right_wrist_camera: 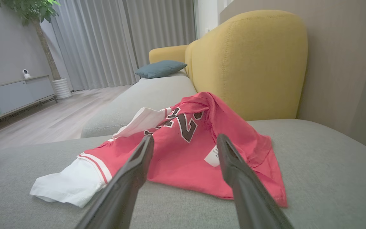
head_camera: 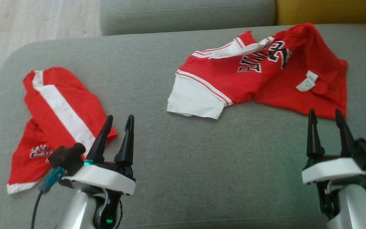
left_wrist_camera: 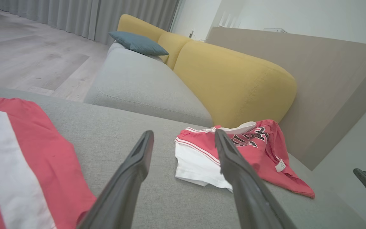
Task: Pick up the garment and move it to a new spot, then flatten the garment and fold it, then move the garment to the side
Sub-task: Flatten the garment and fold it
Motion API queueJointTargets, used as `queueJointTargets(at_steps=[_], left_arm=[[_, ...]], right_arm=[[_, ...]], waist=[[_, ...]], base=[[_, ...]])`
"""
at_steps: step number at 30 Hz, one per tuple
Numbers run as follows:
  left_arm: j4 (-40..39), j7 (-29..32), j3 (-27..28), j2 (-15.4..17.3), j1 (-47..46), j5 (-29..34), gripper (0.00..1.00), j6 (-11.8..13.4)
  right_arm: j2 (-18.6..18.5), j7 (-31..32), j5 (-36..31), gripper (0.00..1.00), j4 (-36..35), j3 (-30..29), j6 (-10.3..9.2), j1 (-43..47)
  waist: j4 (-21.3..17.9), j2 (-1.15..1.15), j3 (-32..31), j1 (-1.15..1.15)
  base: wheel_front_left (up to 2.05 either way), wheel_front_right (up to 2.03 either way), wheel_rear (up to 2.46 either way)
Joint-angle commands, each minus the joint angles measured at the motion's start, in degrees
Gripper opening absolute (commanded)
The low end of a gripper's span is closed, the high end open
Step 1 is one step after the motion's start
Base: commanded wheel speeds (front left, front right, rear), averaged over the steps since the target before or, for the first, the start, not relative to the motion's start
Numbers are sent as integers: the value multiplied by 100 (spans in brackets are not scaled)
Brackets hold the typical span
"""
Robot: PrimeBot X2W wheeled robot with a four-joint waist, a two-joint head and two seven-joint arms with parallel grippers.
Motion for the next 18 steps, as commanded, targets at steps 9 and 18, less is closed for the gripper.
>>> queueJointTargets(at_steps=[9, 18], left_arm=[[148, -44, -124, 32, -584, 279, 100, -35], [1371, 235, -448, 208, -1703, 501, 100, -20]], right_arm=[[1, -77, 9, 100, -865, 305, -4, -124], [1, -15, 28, 100, -1234, 278, -4, -218]], waist=[[-426, 0, 453, 0], [-776, 0, 1055, 0]], base=[[0, 0, 0], [0, 0, 0]])
